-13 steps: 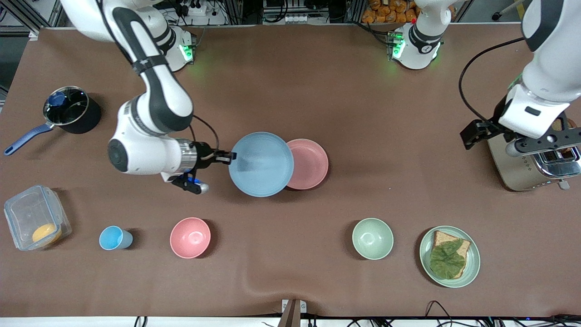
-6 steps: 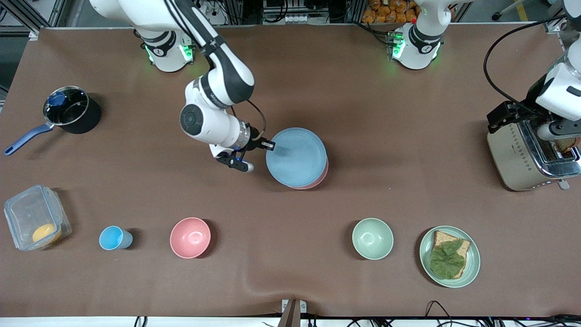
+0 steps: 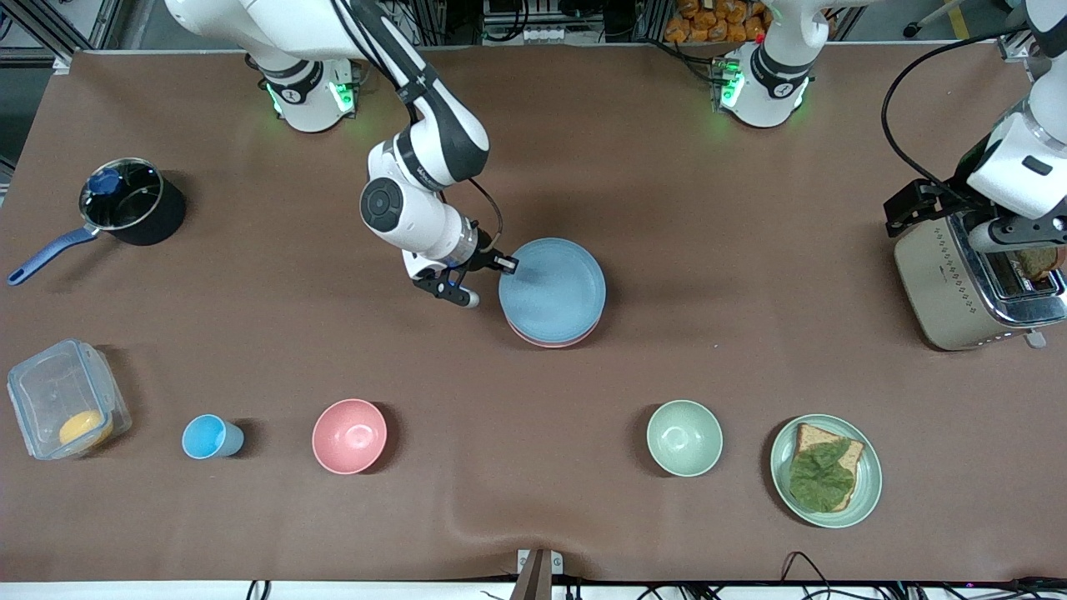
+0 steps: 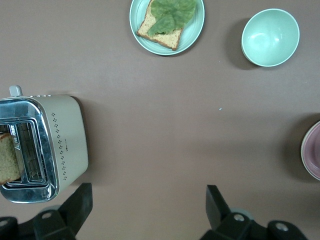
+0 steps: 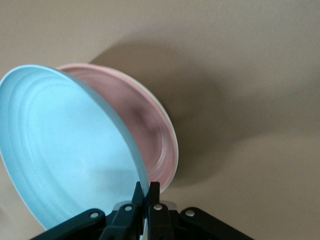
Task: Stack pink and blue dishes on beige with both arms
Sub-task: 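Lower the blue plate onto the pink plate with the right gripper, then open the right gripper and pull it back from the plate stack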
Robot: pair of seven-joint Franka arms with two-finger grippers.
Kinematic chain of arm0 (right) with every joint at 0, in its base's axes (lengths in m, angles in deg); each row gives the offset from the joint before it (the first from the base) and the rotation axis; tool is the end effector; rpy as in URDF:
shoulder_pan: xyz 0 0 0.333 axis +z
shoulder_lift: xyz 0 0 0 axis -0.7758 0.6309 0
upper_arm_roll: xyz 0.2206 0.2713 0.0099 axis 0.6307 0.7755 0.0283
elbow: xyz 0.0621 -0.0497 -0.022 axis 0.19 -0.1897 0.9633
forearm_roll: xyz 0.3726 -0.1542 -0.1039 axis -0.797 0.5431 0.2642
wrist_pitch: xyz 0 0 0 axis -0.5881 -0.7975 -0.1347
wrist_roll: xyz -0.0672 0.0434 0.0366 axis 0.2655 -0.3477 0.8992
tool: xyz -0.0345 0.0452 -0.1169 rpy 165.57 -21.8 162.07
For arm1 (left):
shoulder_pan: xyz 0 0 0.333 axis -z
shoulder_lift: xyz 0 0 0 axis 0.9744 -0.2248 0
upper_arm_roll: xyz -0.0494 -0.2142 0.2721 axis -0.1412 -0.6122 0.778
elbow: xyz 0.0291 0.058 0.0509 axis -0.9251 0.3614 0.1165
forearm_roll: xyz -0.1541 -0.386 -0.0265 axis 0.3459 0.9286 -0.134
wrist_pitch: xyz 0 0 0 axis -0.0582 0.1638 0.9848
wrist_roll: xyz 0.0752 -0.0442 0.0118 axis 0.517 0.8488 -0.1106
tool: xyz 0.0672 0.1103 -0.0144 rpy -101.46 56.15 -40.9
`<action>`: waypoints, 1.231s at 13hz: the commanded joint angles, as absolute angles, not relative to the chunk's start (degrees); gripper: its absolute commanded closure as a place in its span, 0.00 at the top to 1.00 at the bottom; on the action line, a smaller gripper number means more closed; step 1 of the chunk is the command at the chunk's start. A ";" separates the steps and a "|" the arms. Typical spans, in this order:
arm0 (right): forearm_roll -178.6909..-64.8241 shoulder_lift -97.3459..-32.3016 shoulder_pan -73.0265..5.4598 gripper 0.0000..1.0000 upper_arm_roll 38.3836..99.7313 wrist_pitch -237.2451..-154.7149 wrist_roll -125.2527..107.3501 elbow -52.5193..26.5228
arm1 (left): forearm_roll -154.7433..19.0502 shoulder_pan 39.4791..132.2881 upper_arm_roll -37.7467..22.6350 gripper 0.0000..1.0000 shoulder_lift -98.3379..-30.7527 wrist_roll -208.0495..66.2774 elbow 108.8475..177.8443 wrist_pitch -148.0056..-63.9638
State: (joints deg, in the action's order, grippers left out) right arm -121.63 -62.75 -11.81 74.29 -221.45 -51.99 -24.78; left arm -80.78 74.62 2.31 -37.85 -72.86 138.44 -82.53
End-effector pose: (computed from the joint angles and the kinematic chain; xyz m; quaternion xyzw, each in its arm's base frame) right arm 0.5150 0.4258 0.2549 -0.9500 0.2292 0.0993 0.1873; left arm 0.5739 -0.0524 0.6113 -0.9992 -0.0192 -0.0035 0.0356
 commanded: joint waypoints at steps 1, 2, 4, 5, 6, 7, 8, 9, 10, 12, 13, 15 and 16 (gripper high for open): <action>-122.26 -61.05 -11.77 0.00 74.16 -224.14 -52.30 -24.28 | -79.65 75.08 2.68 1.00 -37.43 -71.82 138.73 -82.78; -122.27 -60.69 -11.86 0.00 74.16 -224.50 -52.22 -24.28 | -79.65 74.90 2.51 1.00 -37.34 -71.82 138.73 -82.78; -122.26 -60.16 -11.95 0.00 74.16 -224.50 -52.13 -23.93 | -79.65 74.81 2.51 1.00 -37.34 -71.82 138.82 -82.69; -122.27 -60.08 -11.69 0.00 74.16 -224.50 -52.13 -23.93 | -79.48 74.72 2.51 1.00 -37.34 -72.08 139.08 -82.78; -122.27 -60.08 -11.94 0.00 74.16 -224.41 -52.13 -23.93 | -79.48 74.64 2.51 1.00 -37.34 -72.08 139.00 -82.78; -122.27 -60.16 -12.29 0.19 74.16 -224.06 -52.48 -23.84 | -79.48 74.64 2.51 1.00 -37.25 -72.08 138.99 -82.78; -122.35 -60.25 -12.82 0.88 74.16 -223.71 -52.91 -23.40 | -79.48 74.64 2.51 1.00 -37.25 -72.08 138.99 -82.78; -122.27 -60.60 -12.82 1.00 74.07 -223.71 -52.83 -23.40 | -79.30 74.64 2.51 1.00 -37.25 -72.08 138.99 -82.78; -122.27 -61.39 -13.09 1.00 73.89 -223.45 -52.74 -23.31 | -79.30 74.55 2.51 1.00 -37.25 -72.08 138.99 -82.78; -122.27 -63.67 -15.36 1.00 73.19 -220.30 -52.57 -23.05 | -79.30 74.55 2.51 1.00 -37.25 -72.08 138.91 -82.78; -121.83 -65.07 -17.11 1.00 72.93 -217.58 -52.31 -22.53 | -79.30 74.55 2.51 1.00 -37.25 -72.08 138.91 -82.78; -119.56 -67.01 -22.64 1.00 72.57 -209.52 -50.56 -20.34 | -79.30 74.64 2.51 1.00 -37.25 -72.08 138.82 -82.95; -115.80 -67.45 -26.24 1.00 72.49 -204.16 -46.89 -18.50 | -79.30 74.64 2.51 1.00 -37.34 -72.08 138.91 -82.95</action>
